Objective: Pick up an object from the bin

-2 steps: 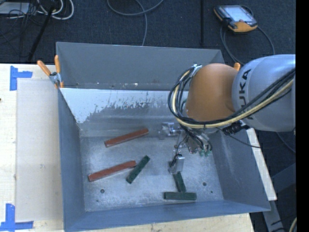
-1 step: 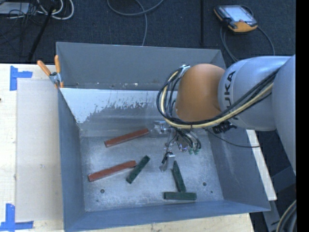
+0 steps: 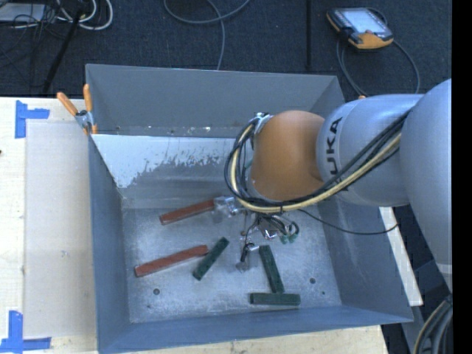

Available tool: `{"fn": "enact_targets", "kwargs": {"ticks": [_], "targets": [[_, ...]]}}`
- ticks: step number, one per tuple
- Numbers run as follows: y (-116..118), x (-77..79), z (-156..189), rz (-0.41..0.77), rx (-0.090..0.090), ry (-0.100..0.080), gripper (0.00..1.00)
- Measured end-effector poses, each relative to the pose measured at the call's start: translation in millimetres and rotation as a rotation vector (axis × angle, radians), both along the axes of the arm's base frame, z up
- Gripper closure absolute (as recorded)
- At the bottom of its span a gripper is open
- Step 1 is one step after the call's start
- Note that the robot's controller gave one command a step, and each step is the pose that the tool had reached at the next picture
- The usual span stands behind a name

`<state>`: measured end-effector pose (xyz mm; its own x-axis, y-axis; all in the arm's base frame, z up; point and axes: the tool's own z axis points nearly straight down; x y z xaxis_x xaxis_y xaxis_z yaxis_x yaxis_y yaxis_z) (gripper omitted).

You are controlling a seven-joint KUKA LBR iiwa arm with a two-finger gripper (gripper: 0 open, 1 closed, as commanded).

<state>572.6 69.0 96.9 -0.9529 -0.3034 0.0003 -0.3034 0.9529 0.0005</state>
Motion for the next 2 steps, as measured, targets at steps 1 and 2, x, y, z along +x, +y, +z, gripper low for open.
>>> {"fn": "enact_targets", "kwargs": {"ticks": [1, 2], "targets": [[39.7, -13.5, -27.2, 0.018, 0.000, 0.001, 1.00], [39.6, -13.5, -27.2, 0.018, 0.000, 0.001, 1.00]]}}
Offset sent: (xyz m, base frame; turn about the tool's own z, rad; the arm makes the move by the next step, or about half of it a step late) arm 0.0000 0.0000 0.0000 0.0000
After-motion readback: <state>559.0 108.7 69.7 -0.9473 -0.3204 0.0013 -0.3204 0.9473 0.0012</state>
